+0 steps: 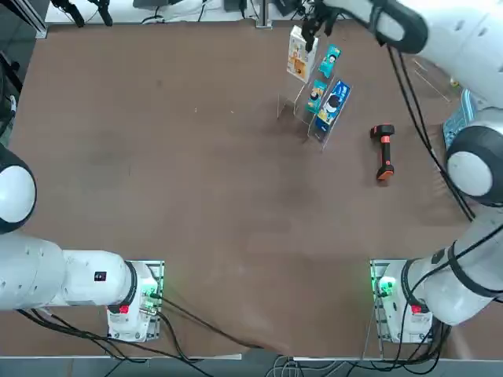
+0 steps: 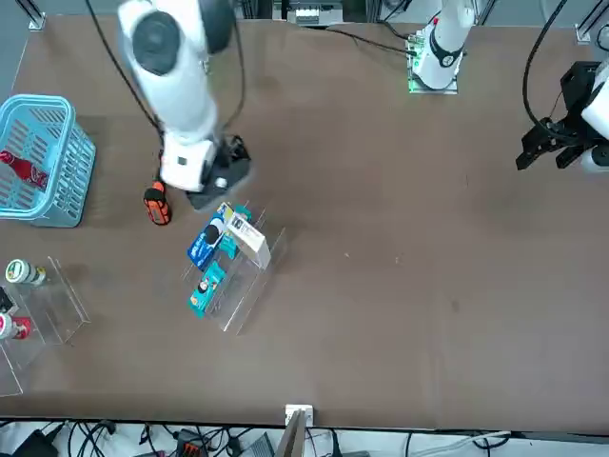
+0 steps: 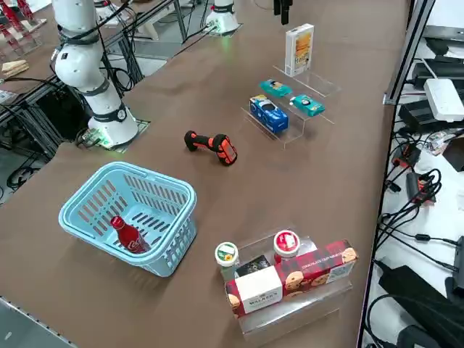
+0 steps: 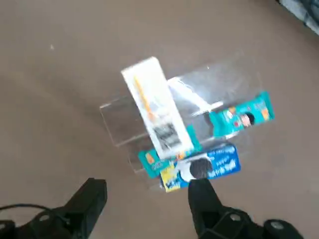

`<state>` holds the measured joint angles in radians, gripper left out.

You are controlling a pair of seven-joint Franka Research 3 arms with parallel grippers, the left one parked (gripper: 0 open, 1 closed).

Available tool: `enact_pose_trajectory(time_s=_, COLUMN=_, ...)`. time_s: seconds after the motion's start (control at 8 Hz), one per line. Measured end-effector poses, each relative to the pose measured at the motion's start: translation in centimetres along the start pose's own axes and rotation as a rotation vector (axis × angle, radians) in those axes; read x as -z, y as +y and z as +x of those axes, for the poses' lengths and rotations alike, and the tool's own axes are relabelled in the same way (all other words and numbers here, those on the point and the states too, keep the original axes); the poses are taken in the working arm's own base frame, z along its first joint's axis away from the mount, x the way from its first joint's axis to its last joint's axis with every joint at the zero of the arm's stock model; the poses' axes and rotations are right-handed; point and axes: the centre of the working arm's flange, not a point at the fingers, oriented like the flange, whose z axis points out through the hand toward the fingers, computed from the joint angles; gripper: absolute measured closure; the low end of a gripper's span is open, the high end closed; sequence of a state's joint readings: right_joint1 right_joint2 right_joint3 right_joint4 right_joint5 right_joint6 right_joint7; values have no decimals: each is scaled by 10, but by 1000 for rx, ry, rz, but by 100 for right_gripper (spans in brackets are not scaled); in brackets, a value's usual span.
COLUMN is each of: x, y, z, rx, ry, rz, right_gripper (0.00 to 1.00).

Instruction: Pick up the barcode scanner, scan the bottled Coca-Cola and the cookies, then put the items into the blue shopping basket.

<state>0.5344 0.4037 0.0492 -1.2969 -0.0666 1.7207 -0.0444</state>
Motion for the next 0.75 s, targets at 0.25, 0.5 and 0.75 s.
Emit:
enact_pose_trajectory(time_s=0.25, x=-14, y=-1, z=18, rx=90, ry=2, rz=-22, right_gripper=0)
enact_pose_trajectory(time_s=0.5, x=-17, y=6, z=25, rx=123, ry=22, rz=-29, right_gripper=1)
enact_pose_trajectory(time_s=0.75, x=-23, y=4, z=31, rx=133, ry=42, rz=-30, right_gripper=1)
